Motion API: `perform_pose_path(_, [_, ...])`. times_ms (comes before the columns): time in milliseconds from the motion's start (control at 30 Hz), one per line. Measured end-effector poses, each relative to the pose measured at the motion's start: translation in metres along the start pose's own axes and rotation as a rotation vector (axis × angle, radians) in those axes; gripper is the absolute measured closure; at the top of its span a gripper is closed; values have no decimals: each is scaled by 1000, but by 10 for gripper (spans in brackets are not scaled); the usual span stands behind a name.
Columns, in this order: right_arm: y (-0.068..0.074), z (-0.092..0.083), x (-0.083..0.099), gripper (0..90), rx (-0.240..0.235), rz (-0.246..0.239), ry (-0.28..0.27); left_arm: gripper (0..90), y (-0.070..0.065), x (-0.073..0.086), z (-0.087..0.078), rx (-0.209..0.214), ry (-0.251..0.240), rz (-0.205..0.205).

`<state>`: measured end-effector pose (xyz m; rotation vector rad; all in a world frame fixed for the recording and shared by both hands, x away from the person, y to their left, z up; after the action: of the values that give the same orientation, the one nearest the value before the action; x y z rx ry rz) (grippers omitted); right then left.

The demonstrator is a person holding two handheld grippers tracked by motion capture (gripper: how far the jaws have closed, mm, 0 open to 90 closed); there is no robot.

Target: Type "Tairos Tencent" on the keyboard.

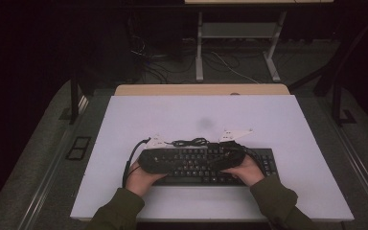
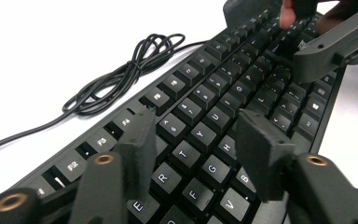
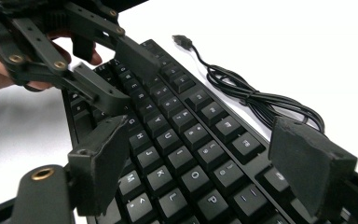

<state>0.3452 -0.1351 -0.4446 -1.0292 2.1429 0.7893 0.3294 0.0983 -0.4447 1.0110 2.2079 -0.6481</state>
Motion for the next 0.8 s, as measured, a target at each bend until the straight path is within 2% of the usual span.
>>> perform_pose_path(267, [-7,-9,6,185,12,14,-7,332,2,3,-4,8,-21,12])
perform_pose_path(800, [-15,-34,20,180,30,29,-33,184,4,13,-23,13,-51,6])
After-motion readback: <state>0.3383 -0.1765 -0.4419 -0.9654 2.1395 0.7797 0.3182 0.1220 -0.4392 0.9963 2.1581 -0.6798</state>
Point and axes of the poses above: each handheld gripper's, and its own axes: z roughly forward along the jaws, x roughly out of its underside, y roughly to its left, the point moved 3 cm from there along z, roughly forward along the jaws, and after that the axes turned 8 degrees about y, right-handed, at the moved point
